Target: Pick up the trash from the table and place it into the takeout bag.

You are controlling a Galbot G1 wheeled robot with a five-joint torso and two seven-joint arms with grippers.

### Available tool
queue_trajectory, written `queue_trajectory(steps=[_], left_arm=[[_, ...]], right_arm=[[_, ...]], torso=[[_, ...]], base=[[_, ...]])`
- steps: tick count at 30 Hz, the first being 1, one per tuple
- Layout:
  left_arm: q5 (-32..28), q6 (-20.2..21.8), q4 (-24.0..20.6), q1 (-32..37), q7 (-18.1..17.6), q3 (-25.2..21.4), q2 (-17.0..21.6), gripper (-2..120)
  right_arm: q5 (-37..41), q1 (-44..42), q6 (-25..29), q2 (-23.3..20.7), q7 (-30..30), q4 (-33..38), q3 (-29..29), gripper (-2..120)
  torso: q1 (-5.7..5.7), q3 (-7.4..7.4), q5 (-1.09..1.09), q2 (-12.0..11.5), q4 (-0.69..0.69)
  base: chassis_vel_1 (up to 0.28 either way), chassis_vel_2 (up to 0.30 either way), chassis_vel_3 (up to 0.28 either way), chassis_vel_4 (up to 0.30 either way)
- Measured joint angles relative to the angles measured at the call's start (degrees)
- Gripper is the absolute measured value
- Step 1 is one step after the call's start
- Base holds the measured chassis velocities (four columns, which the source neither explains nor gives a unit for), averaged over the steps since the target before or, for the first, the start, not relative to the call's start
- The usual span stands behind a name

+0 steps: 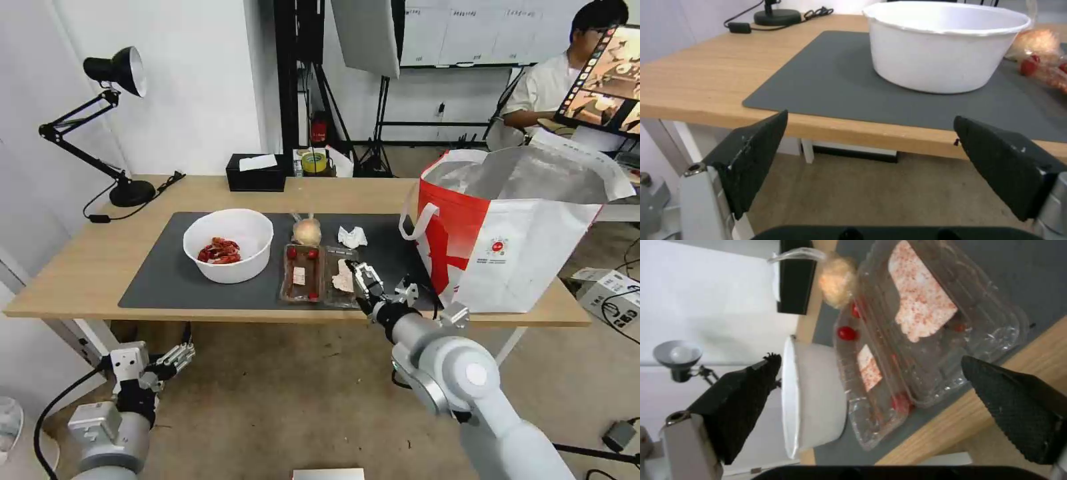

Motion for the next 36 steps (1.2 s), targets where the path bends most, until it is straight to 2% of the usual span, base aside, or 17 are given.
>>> queue_trajectory(steps=[7, 13, 26, 36], left_arm=[[0.0, 0.3, 0.4, 0.3, 0.0, -0.1, 0.0, 100], [0.2, 0.3, 1.6, 0.4, -0.1, -0.1, 0.8, 100], [-0.5, 0.2, 1.0, 1.2, -0.3, -1.3, 2.4, 100], [-0.6, 0.2, 0.7, 1.5, -0.4, -1.4, 2.3, 100]], right_arm=[[-1.7, -0.9, 0.3, 2.0, 0.9, -0.5, -1.5, 100], [-3.1, -1.7, 0.4, 7.7, 1.0, -2.6, -2.2, 100], [-5.2, -0.2, 0.6, 12.9, 0.7, -5.7, -4.1, 100], [-5.3, 1.0, 0.6, 13.8, 0.5, -8.0, -3.7, 100]], torso=[[-0.01, 0.00, 0.00, 0.0, 0.00], [0.00, 0.00, -0.01, 0.0, 0.00], [0.00, 0.00, 0.00, 0.0, 0.00], [0.00, 0.00, 0.00, 0.0, 0.00]], base=[[0.000, 0.000, 0.000, 0.000], [0.000, 0.000, 0.000, 0.000], [0.000, 0.000, 0.000, 0.000], [0.000, 0.000, 0.000, 0.000]])
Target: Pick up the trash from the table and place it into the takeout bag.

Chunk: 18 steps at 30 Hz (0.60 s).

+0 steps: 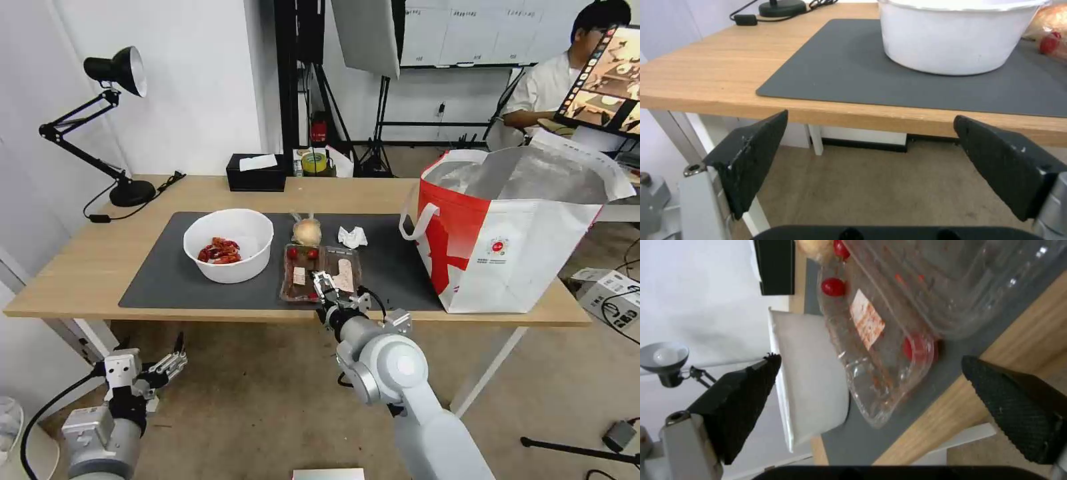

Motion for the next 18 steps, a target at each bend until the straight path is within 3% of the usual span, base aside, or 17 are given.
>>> queue_trajectory(steps=[18], left_arm=[[0.1, -0.1, 0.2, -0.1, 0.0, 0.2, -0.1, 100]], right_arm=[[0.9, 0.9, -0.2, 0.1, -0.1, -1.3, 0.6, 100]], torso=[[0.00, 0.00, 0.00, 0.0, 0.00]], base=[[0.000, 0.000, 0.000, 0.000]])
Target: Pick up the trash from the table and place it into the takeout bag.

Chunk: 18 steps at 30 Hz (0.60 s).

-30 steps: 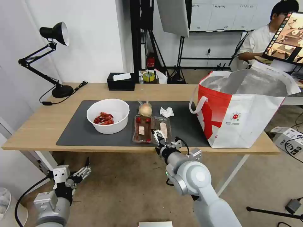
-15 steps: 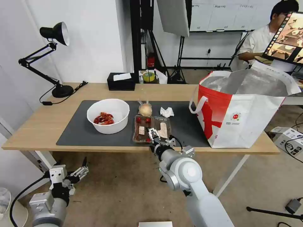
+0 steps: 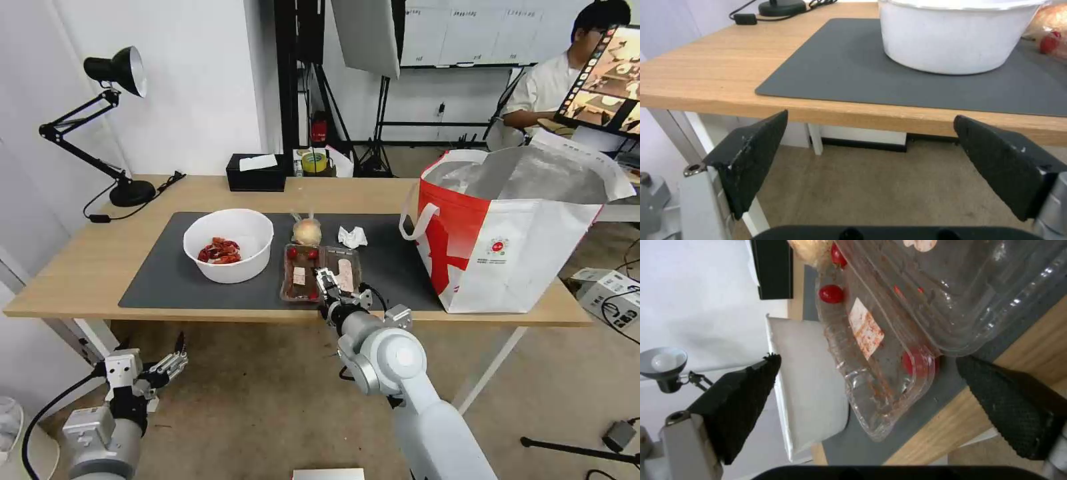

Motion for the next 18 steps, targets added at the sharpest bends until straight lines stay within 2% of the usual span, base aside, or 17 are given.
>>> queue_trajectory(steps=[18], left_arm=[[0.1, -0.3, 0.4, 0.0, 0.0, 0.3, -0.1, 100]], right_arm=[[-2.0, -0.4, -0.1, -0.4, -0.9, 0.2, 0.4, 100]], torso=[[0.00, 0.01, 0.00, 0.0, 0.00]], base=[[0.000, 0.000, 0.000, 0.000]])
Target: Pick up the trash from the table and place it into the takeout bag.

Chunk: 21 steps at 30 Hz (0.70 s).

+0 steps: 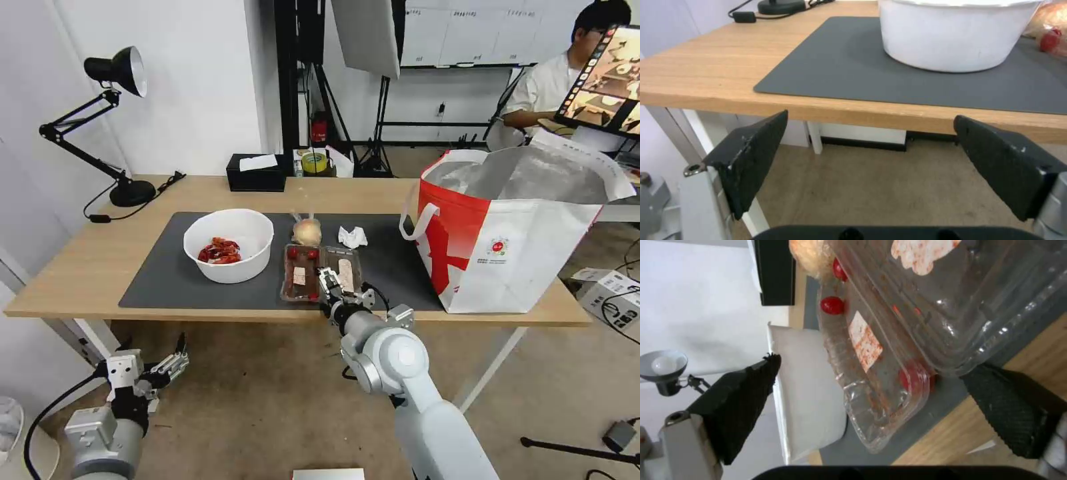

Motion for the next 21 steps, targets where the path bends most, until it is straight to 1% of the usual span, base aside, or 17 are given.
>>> queue_trajectory(steps=[5, 16, 19, 21], left_arm=[[0.1, -0.8, 0.2, 0.2, 0.0, 0.0, 0.0, 100], [0.2, -1.1, 0.4, 0.4, 0.0, -0.1, 0.0, 100], [0.2, -1.2, 0.4, 0.4, 0.0, -0.1, 0.0, 100], [0.2, -1.3, 0.4, 0.5, 0.0, -0.1, -0.1, 100]], right_arm=[[-2.1, -0.3, 0.0, -0.2, -0.4, 0.4, -0.5, 100], [-5.6, -0.7, 0.1, -0.4, -2.1, 0.7, -0.8, 100], [-6.9, -0.9, 0.1, -0.6, -3.0, 0.8, -0.9, 100], [-9.3, -1.0, 0.0, -0.8, -4.1, 0.9, -1.4, 100]], torso=[[0.00, 0.00, 0.00, 0.0, 0.00], [0.01, 0.00, 0.00, 0.0, 0.00], [0.01, 0.00, 0.00, 0.0, 0.00], [0.00, 0.00, 0.00, 0.0, 0.00]], base=[[0.000, 0.000, 0.000, 0.000], [0.000, 0.000, 0.000, 0.000], [0.000, 0.000, 0.000, 0.000], [0.000, 0.000, 0.000, 0.000]])
